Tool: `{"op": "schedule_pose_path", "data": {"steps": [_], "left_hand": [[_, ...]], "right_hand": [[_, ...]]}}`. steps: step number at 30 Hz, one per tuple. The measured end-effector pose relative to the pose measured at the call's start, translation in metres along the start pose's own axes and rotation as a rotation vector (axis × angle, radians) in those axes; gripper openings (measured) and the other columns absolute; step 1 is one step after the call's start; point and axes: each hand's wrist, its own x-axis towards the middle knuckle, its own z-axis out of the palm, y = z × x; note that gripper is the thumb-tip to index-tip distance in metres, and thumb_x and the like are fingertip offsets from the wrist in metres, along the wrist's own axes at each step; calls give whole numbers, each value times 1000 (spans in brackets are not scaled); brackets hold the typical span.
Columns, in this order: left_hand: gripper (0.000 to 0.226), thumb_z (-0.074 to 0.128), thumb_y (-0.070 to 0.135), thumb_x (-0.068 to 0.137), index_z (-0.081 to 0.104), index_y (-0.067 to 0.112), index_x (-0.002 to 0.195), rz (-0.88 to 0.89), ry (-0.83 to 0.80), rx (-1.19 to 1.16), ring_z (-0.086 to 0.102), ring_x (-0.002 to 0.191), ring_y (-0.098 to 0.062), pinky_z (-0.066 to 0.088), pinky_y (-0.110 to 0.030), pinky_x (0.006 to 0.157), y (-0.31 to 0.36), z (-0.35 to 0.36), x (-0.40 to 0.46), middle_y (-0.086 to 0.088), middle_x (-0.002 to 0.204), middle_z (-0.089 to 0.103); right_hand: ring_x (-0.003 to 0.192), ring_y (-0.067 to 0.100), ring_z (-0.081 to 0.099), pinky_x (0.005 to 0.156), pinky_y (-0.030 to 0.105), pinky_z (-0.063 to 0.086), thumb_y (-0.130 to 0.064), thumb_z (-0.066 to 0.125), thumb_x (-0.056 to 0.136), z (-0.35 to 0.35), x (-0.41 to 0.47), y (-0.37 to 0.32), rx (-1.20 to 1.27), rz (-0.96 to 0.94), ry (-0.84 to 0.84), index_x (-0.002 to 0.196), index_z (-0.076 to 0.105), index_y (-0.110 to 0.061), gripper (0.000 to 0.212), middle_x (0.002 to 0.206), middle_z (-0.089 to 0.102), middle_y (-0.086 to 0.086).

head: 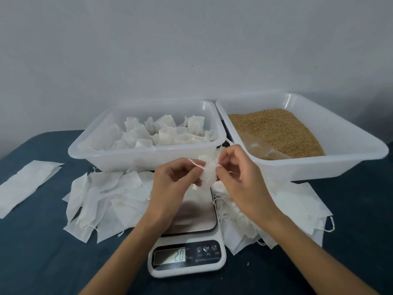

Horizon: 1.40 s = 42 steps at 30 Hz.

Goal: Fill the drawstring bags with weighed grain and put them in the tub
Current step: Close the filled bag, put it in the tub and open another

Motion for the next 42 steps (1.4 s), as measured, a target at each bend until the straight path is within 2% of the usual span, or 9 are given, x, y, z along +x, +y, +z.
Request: {"op": "schedule_pose_path", "data": {"steps": [2, 5, 10, 15, 18, 25, 33, 38, 42], "left_hand": [[17, 70, -6, 92, 80, 7, 89, 9, 27, -11, 64, 66, -17, 56, -23, 69, 1, 1, -1, -8, 83, 76], [11, 72, 0, 92, 80, 7, 94, 25, 15, -10, 64, 65, -15, 55, -21, 69, 2, 1, -2, -5, 77, 73], [8, 71, 1, 93, 78, 6, 96, 44, 20, -53, 65, 68, -16, 56, -25, 70, 2, -1, -1, -5, 78, 72], [11, 72, 2, 94, 79, 11, 93, 35, 52, -78, 66, 69, -19, 57, -27, 71, 0, -1, -2, -6, 78, 71], [11, 72, 2, 94, 78, 11, 94, 28, 33, -64, 67, 69, -20, 57, -28, 71, -1, 0, -3, -7, 79, 71], [9, 70, 3, 95, 75, 8, 100, 81, -68, 1, 70, 80, -16, 56, -22, 76, 5, 5, -7, -7, 87, 77], [5, 72, 17, 94, 74, 15, 98, 36, 3, 22, 70, 100, -17, 57, -25, 86, 5, -2, -2, -5, 105, 75], [27, 71, -7, 91, 78, 19, 88, 53, 9, 112, 64, 79, -8, 51, -18, 76, 3, -3, -5, 7, 82, 73], [30, 68, -10, 93, 77, 19, 89, 151, 135, 186, 67, 84, -4, 52, -16, 77, 4, -3, -5, 7, 87, 76]], "right_hand": [[79, 18, 60, 73, 34, 52, -2, 56, 96, -1, -1, 0, -149, -136, 31, 94, 52, -24, 23, 86, 57, -6], [86, 16, 60, 75, 37, 51, -1, 56, 98, 2, -2, 3, -350, -275, 12, 93, 59, -21, 20, 93, 56, -7], [85, 10, 72, 74, 29, 58, -23, 69, 95, 5, -6, 2, -214, -137, 16, 100, 56, -33, 17, 98, 67, -13], [85, 15, 64, 72, 36, 53, 10, 61, 90, 2, -5, 8, -431, -321, 89, 90, 56, -18, 29, 94, 62, -3], [95, 10, 63, 79, 24, 50, 14, 60, 88, 3, -6, 9, -528, -377, 72, 98, 68, -14, 31, 109, 60, -3], [96, 10, 71, 85, 24, 57, -38, 65, 98, 7, -7, 1, -101, -21, -14, 108, 75, -17, 26, 104, 73, -11], [89, 13, 72, 76, 19, 55, -11, 69, 94, -10, 2, -9, 312, 19, 111, 102, 74, -8, 9, 94, 76, 5], [85, 15, 66, 78, 28, 56, -17, 75, 90, -7, -1, -3, 12, -92, 218, 95, 73, -12, 6, 101, 65, -4], [58, 14, 54, 56, 29, 46, -20, 75, 92, -13, 1, 0, 36, -67, 259, 91, 72, -14, 7, 75, 62, -8]]}}
